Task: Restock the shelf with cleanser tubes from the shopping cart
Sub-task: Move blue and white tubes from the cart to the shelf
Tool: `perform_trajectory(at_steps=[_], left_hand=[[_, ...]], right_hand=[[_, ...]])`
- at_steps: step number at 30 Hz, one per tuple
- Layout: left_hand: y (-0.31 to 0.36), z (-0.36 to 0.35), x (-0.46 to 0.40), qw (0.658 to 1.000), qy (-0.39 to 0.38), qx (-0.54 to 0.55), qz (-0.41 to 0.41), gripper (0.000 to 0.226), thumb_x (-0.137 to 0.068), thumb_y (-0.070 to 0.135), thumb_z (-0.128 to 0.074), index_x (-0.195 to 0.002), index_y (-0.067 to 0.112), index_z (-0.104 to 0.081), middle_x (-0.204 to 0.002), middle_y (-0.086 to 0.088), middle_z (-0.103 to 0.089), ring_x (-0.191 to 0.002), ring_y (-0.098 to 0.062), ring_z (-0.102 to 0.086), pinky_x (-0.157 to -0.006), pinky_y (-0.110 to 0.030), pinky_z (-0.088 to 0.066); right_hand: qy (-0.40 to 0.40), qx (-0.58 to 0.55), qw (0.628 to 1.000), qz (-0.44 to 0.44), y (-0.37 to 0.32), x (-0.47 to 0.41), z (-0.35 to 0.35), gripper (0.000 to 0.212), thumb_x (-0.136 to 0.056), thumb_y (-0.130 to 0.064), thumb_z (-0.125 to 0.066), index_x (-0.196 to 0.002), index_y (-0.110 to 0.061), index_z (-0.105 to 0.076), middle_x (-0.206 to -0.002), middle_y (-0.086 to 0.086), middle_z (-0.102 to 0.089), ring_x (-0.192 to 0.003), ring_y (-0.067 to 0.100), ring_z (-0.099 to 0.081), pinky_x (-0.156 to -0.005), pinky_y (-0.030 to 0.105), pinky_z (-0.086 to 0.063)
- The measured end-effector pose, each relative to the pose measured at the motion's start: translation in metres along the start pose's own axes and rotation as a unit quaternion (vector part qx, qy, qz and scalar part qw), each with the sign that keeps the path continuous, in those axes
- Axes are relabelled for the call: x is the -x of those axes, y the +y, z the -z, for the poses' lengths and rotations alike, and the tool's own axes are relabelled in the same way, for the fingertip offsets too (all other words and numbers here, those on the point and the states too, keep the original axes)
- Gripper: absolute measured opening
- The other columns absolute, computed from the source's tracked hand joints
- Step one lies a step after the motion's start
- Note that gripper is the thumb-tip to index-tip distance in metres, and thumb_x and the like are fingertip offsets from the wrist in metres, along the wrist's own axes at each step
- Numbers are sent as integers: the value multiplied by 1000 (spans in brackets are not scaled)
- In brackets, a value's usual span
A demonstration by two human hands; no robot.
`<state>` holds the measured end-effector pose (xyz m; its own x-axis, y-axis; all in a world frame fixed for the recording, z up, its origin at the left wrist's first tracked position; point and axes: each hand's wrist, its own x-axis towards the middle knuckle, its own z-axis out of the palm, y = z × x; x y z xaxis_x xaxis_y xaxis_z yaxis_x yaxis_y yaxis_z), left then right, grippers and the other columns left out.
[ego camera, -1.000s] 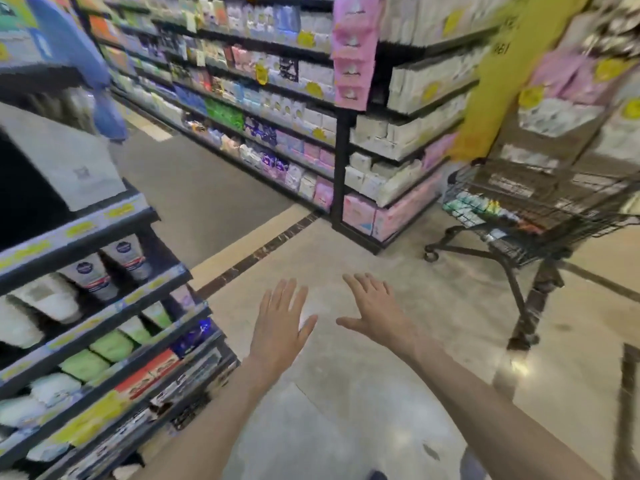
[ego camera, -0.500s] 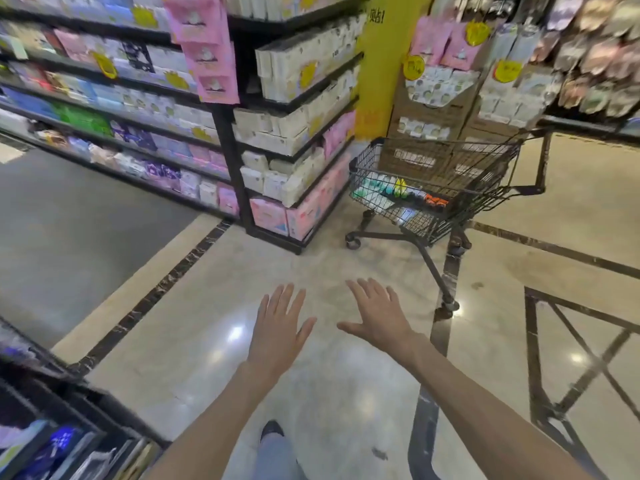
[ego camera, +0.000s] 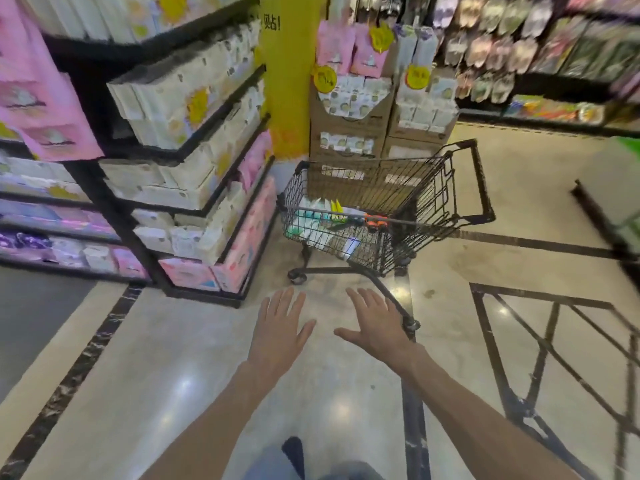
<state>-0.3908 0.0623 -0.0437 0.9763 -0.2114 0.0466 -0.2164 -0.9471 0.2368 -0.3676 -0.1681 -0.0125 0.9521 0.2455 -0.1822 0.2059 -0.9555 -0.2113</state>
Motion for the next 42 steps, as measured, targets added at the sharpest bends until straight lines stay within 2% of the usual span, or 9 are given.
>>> perform_trajectory(at_steps=[3,7,11,14,20,24,29,33,42], left_hand=[[-11,2,-63,999,-14,-8,-33,62,-102,54,-37,-140,13,-62,-141,-15,-63,-131,-33,-60,-105,-53,-51],[-23,-7,-140,998,-27,-6,-54,65,-104,57,-33,-149,16,-53,-156,-10,-49,-148,-31,-42,-114,-54,-41],[-32,-23,-231,998,-42,-5,-51,72,-101,60,-23,-156,18,-44,-162,-9,-42,-153,-29,-33,-123,-50,-31],[-35,-34,-300,997,-49,-2,-56,66,-105,57,-28,-159,18,-38,-165,-10,-36,-155,-30,-28,-125,-51,-26],[-35,-52,-421,996,-89,5,-25,76,-101,62,-17,-157,17,-42,-162,-12,-41,-153,-32,-32,-126,-49,-26],[-38,-58,-486,991,-136,4,4,75,-103,62,-12,-163,20,-28,-169,-9,-27,-158,-27,-19,-129,-44,-13],[-58,-78,-548,990,-140,18,13,71,-103,60,-24,-152,15,-50,-158,-12,-48,-149,-32,-41,-122,-48,-34],[-79,-105,-598,980,-195,17,23,62,-109,52,-34,-162,20,-29,-170,-6,-25,-158,-25,-19,-130,-41,-14],[-133,-187,-682,949,-309,34,48,63,-109,52,-33,-163,20,-26,-170,-8,-25,-156,-28,-23,-127,-41,-19]], right_hand=[[4,-7,1000,-27,15,-46,9,95,-91,-73,-53,-163,-24,-16,-167,5,-22,-155,26,-19,-125,52,-18],[12,-25,998,-58,38,-106,20,94,-91,-73,-53,-163,-24,-16,-167,4,-23,-155,25,-19,-124,53,-15],[19,-37,997,-68,69,-183,31,92,-92,-70,-54,-162,-24,-16,-164,4,-27,-152,26,-24,-122,52,-18],[16,-44,997,-63,98,-249,35,92,-92,-71,-55,-162,-24,-18,-164,6,-29,-152,27,-26,-124,53,-21],[-35,-71,995,-62,150,-368,45,94,-90,-71,-57,-162,-25,-19,-163,8,-30,-151,29,-28,-124,55,-22],[-56,-66,994,-67,179,-428,48,92,-90,-72,-55,-160,-24,-22,-160,6,-34,-148,28,-33,-123,52,-24],[-96,-86,989,-79,204,-490,47,91,-91,-71,-56,-161,-24,-21,-163,5,-33,-148,28,-33,-122,49,-24],[-121,-105,982,-102,217,-537,33,91,-90,-69,-58,-161,-24,-22,-162,5,-34,-148,28,-34,-122,48,-26],[-183,-128,957,-186,233,-619,-31,91,-91,-67,-58,-161,-22,-20,-157,7,-39,-141,30,-41,-117,48,-33]])
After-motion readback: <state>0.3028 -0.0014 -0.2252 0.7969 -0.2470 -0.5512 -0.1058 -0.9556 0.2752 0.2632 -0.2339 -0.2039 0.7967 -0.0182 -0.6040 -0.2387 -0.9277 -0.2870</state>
